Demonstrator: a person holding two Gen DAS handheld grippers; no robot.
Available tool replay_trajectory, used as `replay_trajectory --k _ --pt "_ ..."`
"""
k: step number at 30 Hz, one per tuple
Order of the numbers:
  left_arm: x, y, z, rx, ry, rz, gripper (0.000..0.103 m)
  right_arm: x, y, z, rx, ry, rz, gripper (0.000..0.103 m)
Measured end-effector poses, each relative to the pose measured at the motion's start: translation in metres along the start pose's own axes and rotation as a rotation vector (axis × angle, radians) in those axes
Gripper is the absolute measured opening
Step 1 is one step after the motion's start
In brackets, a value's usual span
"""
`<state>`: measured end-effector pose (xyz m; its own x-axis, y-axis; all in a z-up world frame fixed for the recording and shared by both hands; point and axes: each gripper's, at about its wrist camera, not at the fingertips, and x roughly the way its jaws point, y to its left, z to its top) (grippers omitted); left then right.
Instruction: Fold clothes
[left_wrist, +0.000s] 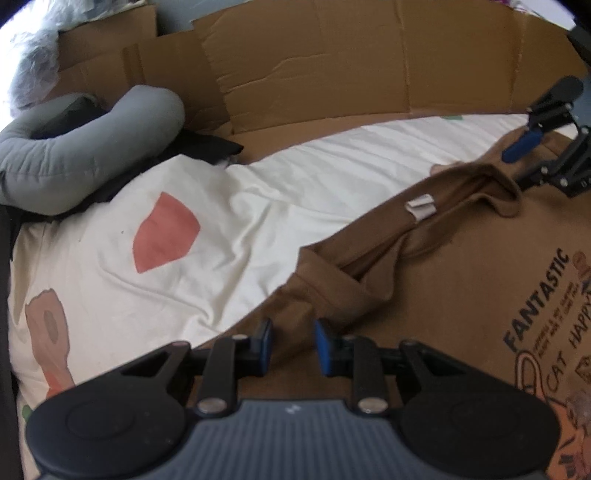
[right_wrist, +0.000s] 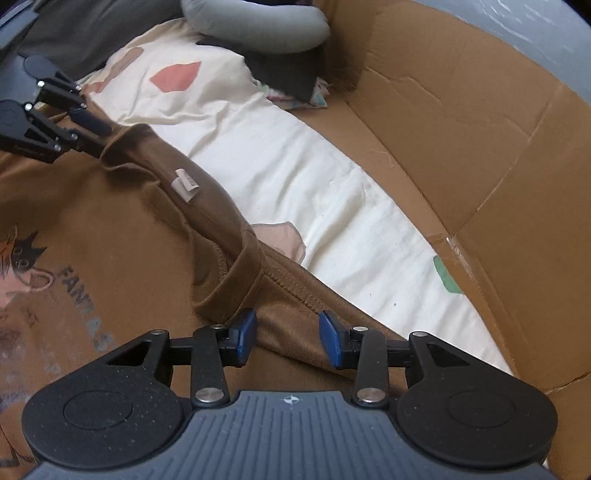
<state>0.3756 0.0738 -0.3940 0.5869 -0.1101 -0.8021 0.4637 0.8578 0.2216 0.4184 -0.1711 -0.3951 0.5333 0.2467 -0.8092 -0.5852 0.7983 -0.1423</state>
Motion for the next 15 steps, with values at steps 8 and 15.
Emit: replay_trajectory --k 8,15 --pt "-0.015 0.013 0.004 0.061 -0.017 0.022 0.025 -0.016 -0.016 0.019 -0.030 -0.063 0.019 0.045" --pt "-0.001 0.025 0.019 0.079 -0.001 0.071 0.025 0.002 -0.024 0.026 -0.049 -0.015 0.017 0.045"
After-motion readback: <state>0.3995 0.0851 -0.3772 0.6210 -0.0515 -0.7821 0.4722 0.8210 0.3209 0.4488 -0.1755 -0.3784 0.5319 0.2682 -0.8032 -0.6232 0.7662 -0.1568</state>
